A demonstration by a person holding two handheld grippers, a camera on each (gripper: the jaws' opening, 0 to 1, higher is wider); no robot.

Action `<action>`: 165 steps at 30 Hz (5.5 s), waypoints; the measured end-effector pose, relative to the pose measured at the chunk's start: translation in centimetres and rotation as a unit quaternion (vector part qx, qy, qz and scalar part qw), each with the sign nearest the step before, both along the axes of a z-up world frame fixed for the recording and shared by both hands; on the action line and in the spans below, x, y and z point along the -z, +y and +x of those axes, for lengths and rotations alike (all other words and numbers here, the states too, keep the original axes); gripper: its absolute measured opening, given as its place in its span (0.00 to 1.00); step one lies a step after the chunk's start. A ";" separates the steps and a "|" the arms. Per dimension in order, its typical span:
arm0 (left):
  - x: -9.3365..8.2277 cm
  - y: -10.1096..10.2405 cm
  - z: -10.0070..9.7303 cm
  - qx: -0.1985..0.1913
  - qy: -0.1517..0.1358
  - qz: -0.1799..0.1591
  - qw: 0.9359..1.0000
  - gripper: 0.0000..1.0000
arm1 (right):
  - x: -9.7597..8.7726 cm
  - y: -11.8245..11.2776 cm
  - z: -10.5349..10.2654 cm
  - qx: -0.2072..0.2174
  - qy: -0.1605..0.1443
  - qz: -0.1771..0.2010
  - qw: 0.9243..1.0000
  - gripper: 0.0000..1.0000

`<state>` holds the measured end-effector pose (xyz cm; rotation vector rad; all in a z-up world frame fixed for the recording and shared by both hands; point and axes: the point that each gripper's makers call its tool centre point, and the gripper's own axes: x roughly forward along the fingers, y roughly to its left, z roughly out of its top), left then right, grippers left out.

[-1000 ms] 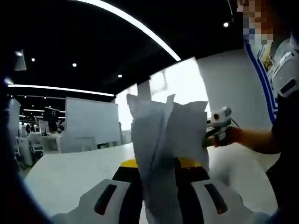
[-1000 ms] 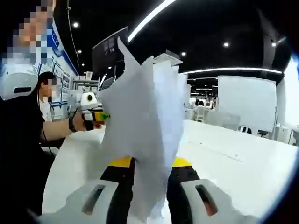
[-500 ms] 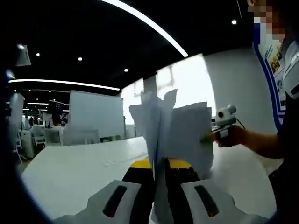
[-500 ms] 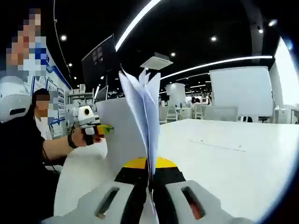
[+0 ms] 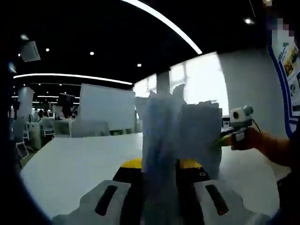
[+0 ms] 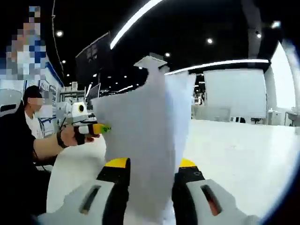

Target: Organize the stack of printing papers by aligning and flattening the scattered papers on the table

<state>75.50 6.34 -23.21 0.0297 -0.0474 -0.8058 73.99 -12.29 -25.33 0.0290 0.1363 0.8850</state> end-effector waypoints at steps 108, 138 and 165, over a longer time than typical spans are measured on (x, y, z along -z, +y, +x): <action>-10.6 0.4 -4.6 -0.119 -0.285 0.073 0.948 0.34 | -7.7 5.1 -4.3 -0.034 -0.147 -0.013 0.988 0.00; -6.6 -0.7 -3.7 0.108 -0.019 -0.196 0.974 0.31 | -10.1 4.4 -8.0 -0.159 -0.131 0.126 0.970 0.00; -7.3 -0.3 -3.7 0.032 -0.102 -0.117 0.987 0.17 | -4.6 3.8 -1.4 0.040 -0.141 -0.051 0.988 0.15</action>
